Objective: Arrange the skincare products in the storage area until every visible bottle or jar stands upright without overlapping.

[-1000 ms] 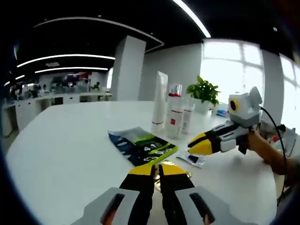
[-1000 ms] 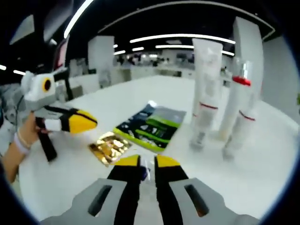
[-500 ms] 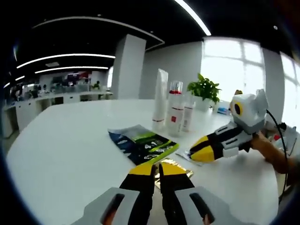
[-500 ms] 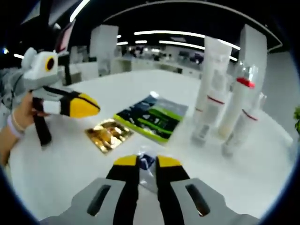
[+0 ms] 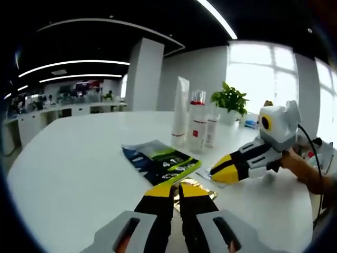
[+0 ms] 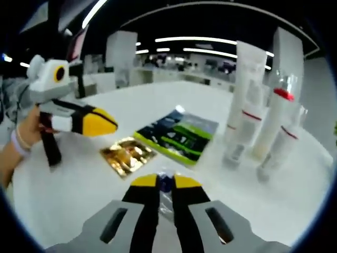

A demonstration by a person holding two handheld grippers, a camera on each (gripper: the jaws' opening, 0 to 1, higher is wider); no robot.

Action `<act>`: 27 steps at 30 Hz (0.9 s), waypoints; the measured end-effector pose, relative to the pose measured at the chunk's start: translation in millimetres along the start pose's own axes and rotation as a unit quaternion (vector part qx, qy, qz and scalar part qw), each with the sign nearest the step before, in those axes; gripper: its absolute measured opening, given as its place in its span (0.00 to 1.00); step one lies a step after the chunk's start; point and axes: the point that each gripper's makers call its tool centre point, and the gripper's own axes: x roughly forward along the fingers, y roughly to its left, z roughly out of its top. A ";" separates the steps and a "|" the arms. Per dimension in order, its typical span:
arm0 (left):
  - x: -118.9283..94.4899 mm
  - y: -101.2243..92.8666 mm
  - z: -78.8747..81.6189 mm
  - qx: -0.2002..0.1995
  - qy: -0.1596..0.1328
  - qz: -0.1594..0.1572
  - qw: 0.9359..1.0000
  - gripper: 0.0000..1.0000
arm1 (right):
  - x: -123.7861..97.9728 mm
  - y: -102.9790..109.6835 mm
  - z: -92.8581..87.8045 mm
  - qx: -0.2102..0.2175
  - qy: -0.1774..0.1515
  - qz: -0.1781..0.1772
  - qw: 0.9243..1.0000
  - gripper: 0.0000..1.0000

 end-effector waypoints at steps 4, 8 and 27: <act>-2.2 -3.5 -0.9 0.001 -0.003 0.001 1.000 0.03 | -1.5 -0.5 -0.1 0.010 0.002 0.014 1.000 0.16; -1.0 2.4 3.9 0.002 -0.007 0.004 1.000 0.03 | -3.9 2.9 6.0 0.045 -0.011 0.038 0.998 0.24; 1.2 23.6 22.2 0.033 -0.046 0.048 0.997 0.58 | -25.3 1.0 47.0 0.084 -0.113 0.057 0.988 0.79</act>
